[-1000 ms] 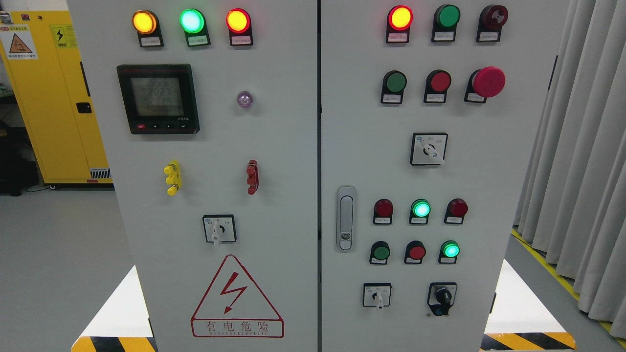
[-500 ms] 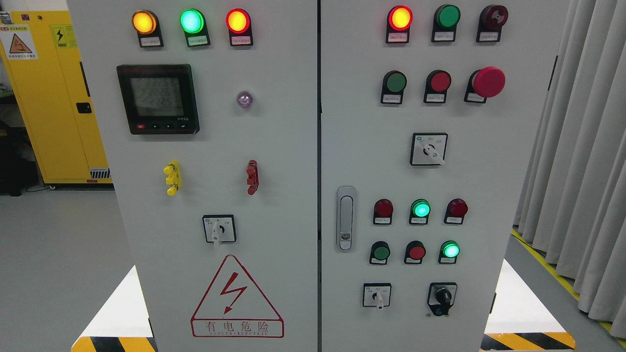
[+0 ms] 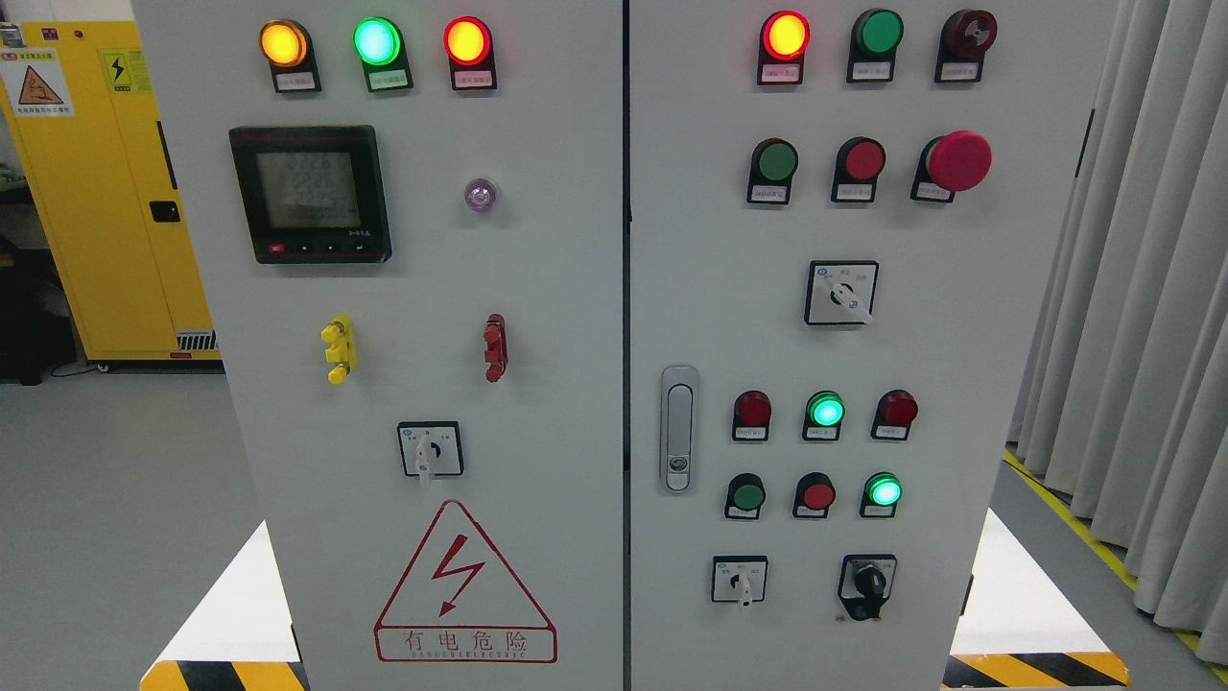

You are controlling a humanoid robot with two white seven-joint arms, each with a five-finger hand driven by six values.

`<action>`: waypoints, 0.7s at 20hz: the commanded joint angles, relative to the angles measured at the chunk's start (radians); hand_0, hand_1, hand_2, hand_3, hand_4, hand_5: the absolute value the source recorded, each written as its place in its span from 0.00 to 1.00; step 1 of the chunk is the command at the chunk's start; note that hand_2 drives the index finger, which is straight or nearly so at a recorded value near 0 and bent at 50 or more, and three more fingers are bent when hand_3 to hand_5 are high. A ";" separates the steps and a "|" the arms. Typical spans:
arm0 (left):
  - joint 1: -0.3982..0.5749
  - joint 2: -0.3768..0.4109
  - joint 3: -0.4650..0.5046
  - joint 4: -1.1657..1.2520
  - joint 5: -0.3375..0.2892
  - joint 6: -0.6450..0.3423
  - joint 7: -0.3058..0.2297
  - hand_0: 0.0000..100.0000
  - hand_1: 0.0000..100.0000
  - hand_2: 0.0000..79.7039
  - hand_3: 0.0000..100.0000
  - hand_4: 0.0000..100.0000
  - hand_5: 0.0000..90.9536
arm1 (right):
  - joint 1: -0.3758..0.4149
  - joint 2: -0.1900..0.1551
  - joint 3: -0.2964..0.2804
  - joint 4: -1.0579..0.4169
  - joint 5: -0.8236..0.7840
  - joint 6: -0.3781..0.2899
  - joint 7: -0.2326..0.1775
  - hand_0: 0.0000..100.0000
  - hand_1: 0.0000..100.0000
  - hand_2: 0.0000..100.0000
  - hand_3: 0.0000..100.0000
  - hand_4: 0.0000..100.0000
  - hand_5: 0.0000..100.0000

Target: Turn on light switch 1

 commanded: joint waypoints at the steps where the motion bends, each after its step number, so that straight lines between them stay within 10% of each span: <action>1: 0.065 0.017 0.073 -0.511 -0.006 -0.004 0.003 0.24 0.38 0.30 0.42 0.55 0.34 | 0.000 0.000 0.000 0.000 0.000 -0.001 0.001 0.00 0.50 0.04 0.00 0.00 0.00; 14: 0.079 0.020 0.132 -1.059 -0.068 -0.004 0.008 0.25 0.49 0.49 0.60 0.73 0.65 | 0.000 0.000 0.000 0.000 0.000 -0.001 0.001 0.00 0.50 0.04 0.00 0.00 0.00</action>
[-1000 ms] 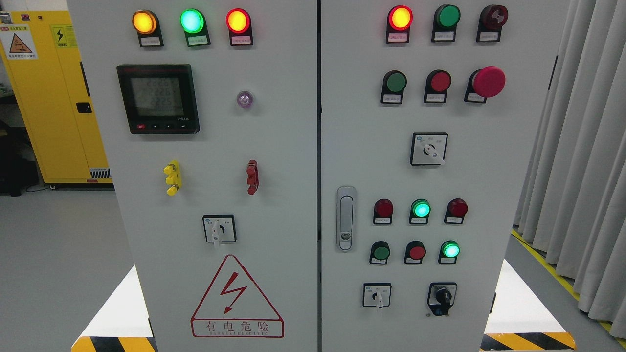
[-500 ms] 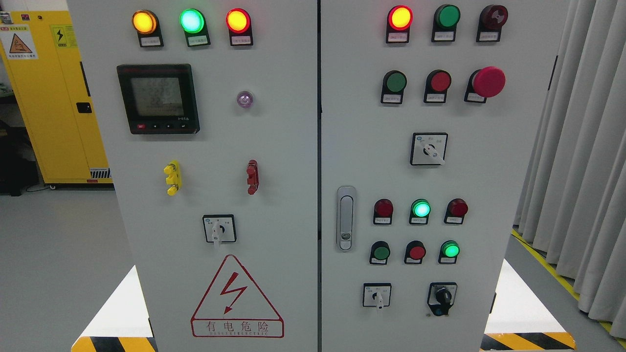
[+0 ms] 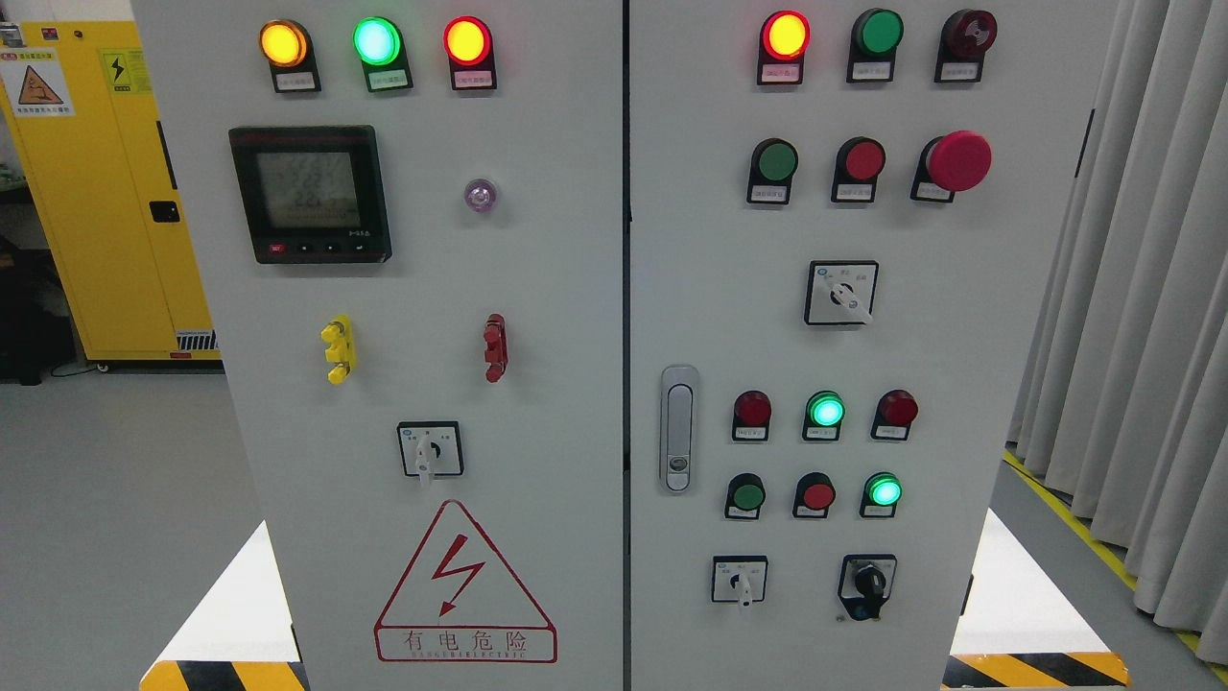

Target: Turn on light switch 1

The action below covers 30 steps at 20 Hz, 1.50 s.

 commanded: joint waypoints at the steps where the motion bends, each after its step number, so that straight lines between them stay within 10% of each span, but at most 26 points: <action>1: 0.007 0.020 0.045 -0.473 -0.008 0.001 0.002 0.25 0.52 0.51 0.62 0.75 0.69 | 0.000 0.000 0.000 0.000 0.000 -0.001 -0.001 0.00 0.50 0.04 0.00 0.00 0.00; 13: -0.004 0.023 0.035 -0.737 -0.004 0.015 0.037 0.17 0.60 0.70 0.79 0.87 0.89 | 0.000 0.000 0.000 0.000 0.000 -0.001 0.001 0.00 0.50 0.04 0.00 0.00 0.00; 30: -0.246 0.015 -0.040 -0.851 -0.016 0.353 0.180 0.15 0.65 0.75 0.84 0.89 0.93 | 0.000 0.000 0.000 0.000 0.000 -0.001 0.001 0.00 0.50 0.04 0.00 0.00 0.00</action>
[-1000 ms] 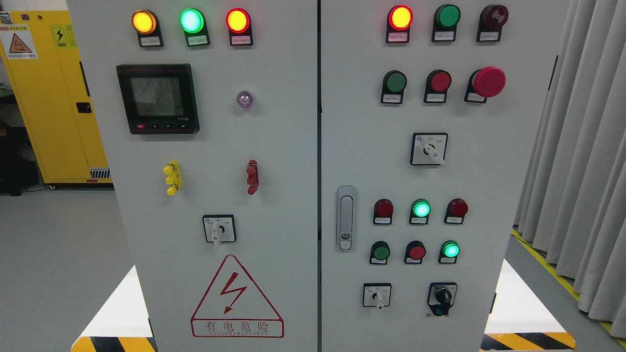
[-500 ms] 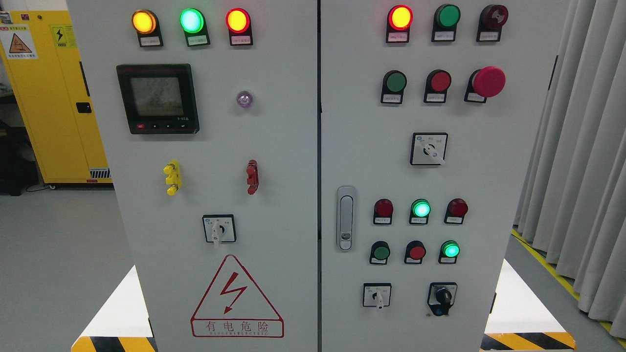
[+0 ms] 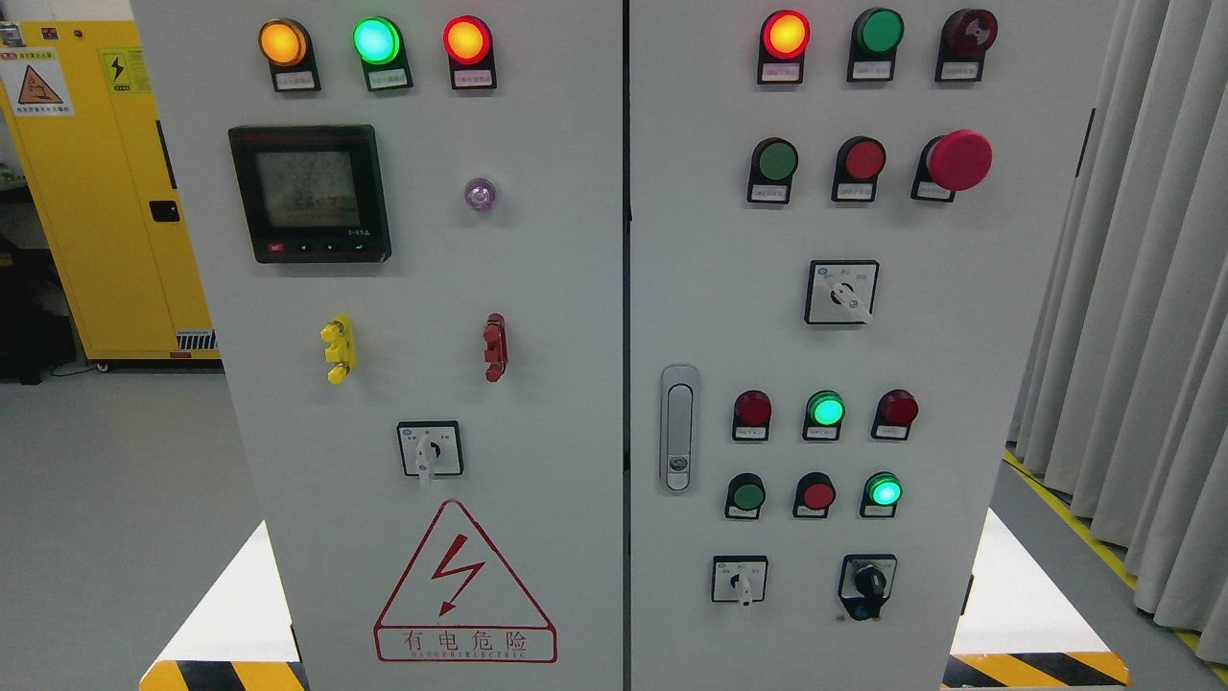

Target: Turn on light switch 1

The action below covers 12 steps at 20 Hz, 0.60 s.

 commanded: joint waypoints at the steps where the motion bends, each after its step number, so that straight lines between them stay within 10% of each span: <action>1: -0.094 0.011 -0.044 -0.117 -0.006 0.069 0.024 0.15 0.66 0.75 0.84 0.89 0.93 | 0.000 0.000 0.000 0.000 0.000 -0.001 0.001 0.00 0.50 0.04 0.00 0.00 0.00; 12: -0.212 -0.029 -0.073 -0.123 -0.061 0.222 0.065 0.15 0.69 0.75 0.85 0.90 0.96 | 0.000 0.000 0.000 0.000 0.000 -0.001 0.001 0.00 0.50 0.04 0.00 0.00 0.00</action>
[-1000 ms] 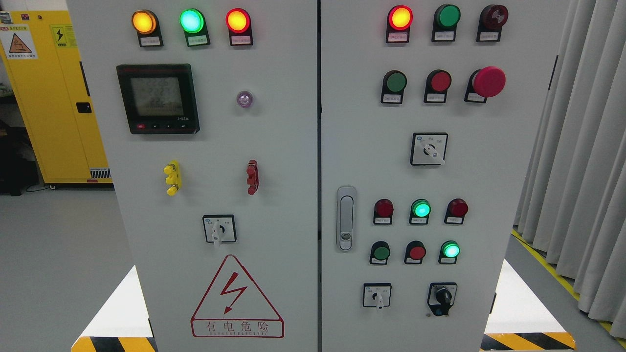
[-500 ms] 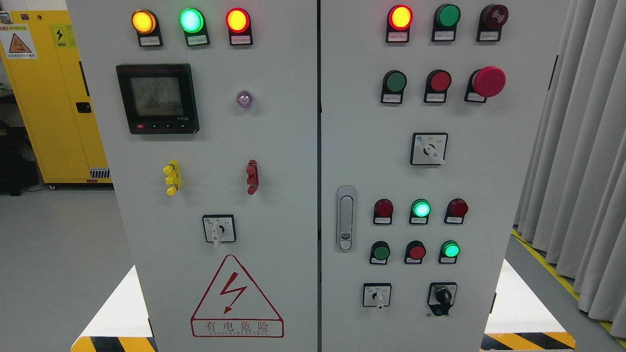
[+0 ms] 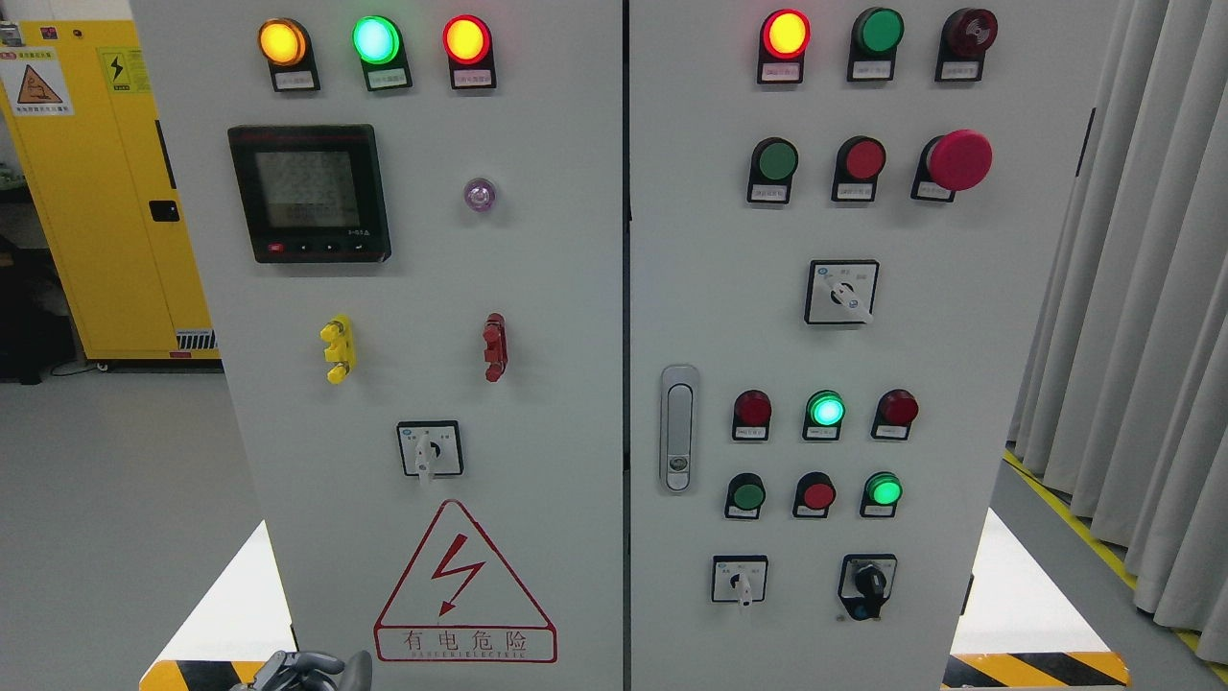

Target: Turn on light switch 1

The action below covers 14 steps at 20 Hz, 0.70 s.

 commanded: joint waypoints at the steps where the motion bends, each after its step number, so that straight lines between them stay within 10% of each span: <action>1: -0.083 -0.032 -0.046 -0.042 -0.034 0.051 0.002 0.16 0.70 0.75 0.85 0.90 0.96 | 0.000 0.000 0.000 0.000 0.000 -0.001 -0.001 0.00 0.50 0.04 0.00 0.00 0.00; 14: -0.197 -0.090 -0.075 -0.035 -0.095 0.185 0.025 0.14 0.72 0.74 0.85 0.90 0.96 | 0.000 0.000 0.000 0.000 0.000 -0.001 0.001 0.00 0.50 0.04 0.00 0.00 0.00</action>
